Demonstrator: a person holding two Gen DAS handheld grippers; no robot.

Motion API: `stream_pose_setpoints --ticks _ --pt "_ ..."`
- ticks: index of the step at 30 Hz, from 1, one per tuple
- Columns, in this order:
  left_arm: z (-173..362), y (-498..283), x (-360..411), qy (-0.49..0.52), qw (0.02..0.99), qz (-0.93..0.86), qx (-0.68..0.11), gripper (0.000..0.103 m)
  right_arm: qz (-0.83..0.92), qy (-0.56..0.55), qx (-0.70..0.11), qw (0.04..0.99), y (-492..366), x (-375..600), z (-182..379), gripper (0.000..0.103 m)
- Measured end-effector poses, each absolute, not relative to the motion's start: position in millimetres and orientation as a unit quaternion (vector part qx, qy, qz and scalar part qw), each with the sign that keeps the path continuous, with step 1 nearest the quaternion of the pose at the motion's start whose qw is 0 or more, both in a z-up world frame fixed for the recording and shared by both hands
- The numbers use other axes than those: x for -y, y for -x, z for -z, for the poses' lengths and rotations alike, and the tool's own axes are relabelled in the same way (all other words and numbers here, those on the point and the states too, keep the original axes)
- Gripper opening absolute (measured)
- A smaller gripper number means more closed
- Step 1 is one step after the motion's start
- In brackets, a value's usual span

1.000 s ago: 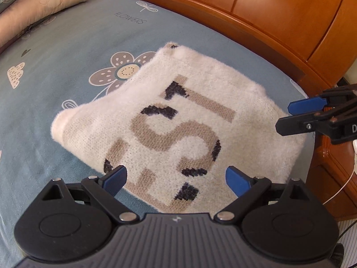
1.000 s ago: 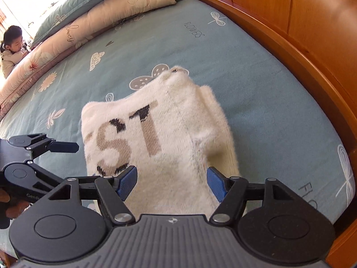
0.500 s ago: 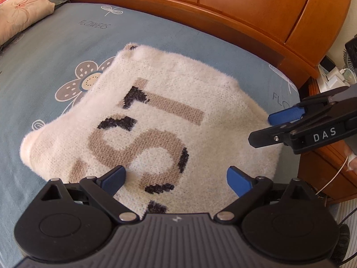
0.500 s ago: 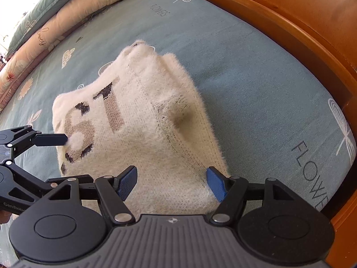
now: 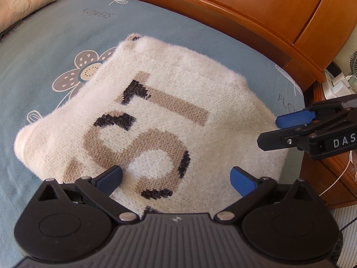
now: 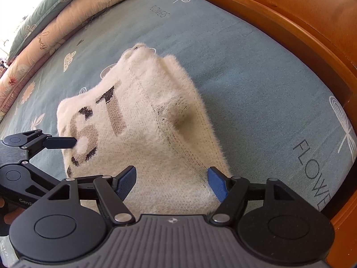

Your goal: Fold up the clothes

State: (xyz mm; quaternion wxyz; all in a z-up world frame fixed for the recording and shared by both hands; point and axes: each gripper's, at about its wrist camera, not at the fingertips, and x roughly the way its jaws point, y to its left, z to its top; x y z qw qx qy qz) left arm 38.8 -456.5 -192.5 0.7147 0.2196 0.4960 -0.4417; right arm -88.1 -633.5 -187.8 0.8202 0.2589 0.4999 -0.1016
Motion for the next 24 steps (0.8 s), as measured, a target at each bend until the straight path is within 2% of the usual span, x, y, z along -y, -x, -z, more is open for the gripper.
stream_pose_setpoints --ticks 6,11,14,24 --pt "193 -39 454 -0.211 0.718 0.445 -0.492 0.102 0.116 -0.258 -0.490 0.825 95 626 175 0.077" --pt "180 -37 435 -0.203 0.726 0.442 -0.486 0.102 0.149 -0.252 -0.485 0.824 107 613 161 0.086" --pt "162 -35 413 -0.211 0.740 0.433 -0.470 0.102 0.176 -0.244 -0.493 0.816 111 599 153 0.092" --pt "83 -38 336 -0.202 0.748 0.414 -0.477 0.102 0.266 -0.253 -0.516 0.774 110 513 120 0.096"
